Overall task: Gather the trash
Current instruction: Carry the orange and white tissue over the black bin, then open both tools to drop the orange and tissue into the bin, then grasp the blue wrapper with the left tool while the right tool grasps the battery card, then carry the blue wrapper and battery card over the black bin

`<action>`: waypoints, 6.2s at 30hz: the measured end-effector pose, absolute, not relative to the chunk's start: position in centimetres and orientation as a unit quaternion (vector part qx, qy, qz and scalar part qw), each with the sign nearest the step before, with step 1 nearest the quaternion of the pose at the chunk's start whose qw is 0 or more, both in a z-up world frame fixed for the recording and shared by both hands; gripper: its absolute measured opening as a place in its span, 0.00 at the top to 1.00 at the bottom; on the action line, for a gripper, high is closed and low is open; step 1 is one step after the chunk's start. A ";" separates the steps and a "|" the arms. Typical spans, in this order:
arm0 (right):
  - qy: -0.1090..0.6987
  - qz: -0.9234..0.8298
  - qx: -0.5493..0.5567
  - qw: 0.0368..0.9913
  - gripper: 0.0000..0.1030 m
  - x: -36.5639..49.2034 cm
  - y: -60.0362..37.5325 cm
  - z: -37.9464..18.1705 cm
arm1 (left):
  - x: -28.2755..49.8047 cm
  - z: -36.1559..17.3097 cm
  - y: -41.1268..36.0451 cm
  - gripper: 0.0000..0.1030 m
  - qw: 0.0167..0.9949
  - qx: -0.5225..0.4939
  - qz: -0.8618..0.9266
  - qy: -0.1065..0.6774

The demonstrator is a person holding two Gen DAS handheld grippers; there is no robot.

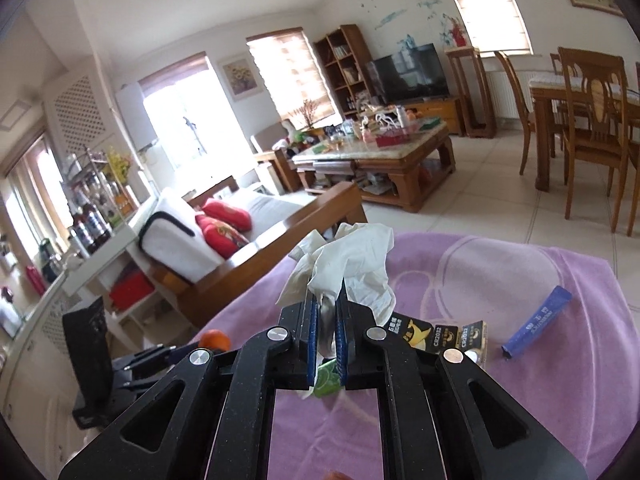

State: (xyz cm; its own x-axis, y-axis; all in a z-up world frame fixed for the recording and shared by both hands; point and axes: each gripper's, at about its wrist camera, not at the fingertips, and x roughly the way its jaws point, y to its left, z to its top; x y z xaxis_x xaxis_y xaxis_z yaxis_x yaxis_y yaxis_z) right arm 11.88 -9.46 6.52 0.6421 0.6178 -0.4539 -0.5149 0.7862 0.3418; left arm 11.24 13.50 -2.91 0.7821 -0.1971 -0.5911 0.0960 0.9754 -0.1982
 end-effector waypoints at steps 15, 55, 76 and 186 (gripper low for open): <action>0.226 0.243 0.113 0.937 0.92 3.3 -24.0 8.1 | 8.6 1.8 0.7 0.65 0.945 -0.050 -0.196 0.258; 0.247 0.043 0.238 0.938 0.92 -4.5 -54.3 -2.3 | 12.1 -3.1 -30.2 0.64 0.859 0.049 -0.388 0.330; 0.269 0.030 0.251 0.929 0.80 -2.6 -55.0 -4.5 | 13.0 -4.4 -32.2 0.63 0.847 0.083 -0.374 0.369; 0.193 0.062 0.138 0.969 0.95 -1.8 -43.6 5.9 | 11.1 3.1 -15.0 0.79 0.919 -0.032 -0.310 0.243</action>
